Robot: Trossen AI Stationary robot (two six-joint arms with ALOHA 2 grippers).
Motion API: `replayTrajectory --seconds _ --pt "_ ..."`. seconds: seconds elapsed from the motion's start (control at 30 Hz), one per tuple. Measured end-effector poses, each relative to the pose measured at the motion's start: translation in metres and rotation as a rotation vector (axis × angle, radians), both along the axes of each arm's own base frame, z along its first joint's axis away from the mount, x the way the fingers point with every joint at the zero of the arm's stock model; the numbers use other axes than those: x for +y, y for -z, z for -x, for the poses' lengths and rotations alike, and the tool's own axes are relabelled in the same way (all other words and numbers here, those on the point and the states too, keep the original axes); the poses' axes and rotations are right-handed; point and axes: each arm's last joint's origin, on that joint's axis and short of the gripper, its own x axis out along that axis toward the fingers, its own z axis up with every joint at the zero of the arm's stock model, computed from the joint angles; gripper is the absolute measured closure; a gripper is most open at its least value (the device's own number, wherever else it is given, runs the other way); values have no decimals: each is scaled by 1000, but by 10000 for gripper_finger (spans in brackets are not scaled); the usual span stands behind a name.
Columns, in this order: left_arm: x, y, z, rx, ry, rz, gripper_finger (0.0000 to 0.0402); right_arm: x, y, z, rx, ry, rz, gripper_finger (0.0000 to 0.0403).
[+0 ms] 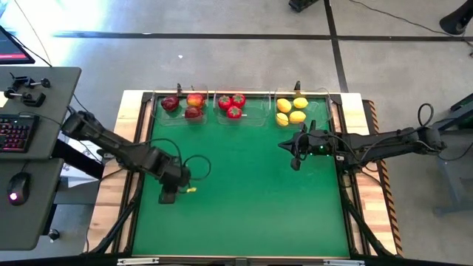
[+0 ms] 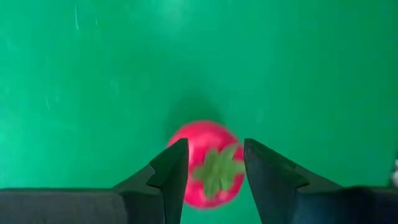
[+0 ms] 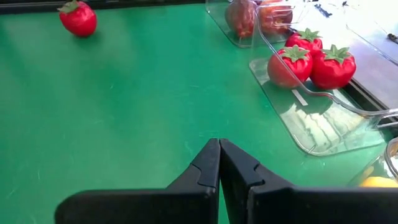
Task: Sort produce into baskets
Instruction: Put the tomato into the middle transparent bin
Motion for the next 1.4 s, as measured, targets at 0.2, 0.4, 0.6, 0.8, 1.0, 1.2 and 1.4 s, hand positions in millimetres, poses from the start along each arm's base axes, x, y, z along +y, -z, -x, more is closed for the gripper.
replayTrajectory --seconds 0.2,0.4,0.6,0.8,1.0,1.2,1.4 --pt "-12 3 8 15 -60 -96 242 0 0 0 1 0 0 402" --pt "-13 4 8 30 -173 -83 196 0 0 0 -1 0 -8 402" --pt "-12 4 10 69 -256 -76 147 1 0 0 -1 -14 -15 402" --pt "-9 20 18 161 -323 -72 126 1 0 0 0 -20 -19 402" --pt "-8 22 19 161 -314 -83 123 1 1 0 2 -21 -19 402" --pt "-6 32 24 194 -319 -100 123 1 1 0 3 -20 -19 402" --pt "-5 43 28 218 -321 -72 123 1 1 0 4 -21 -19 402"
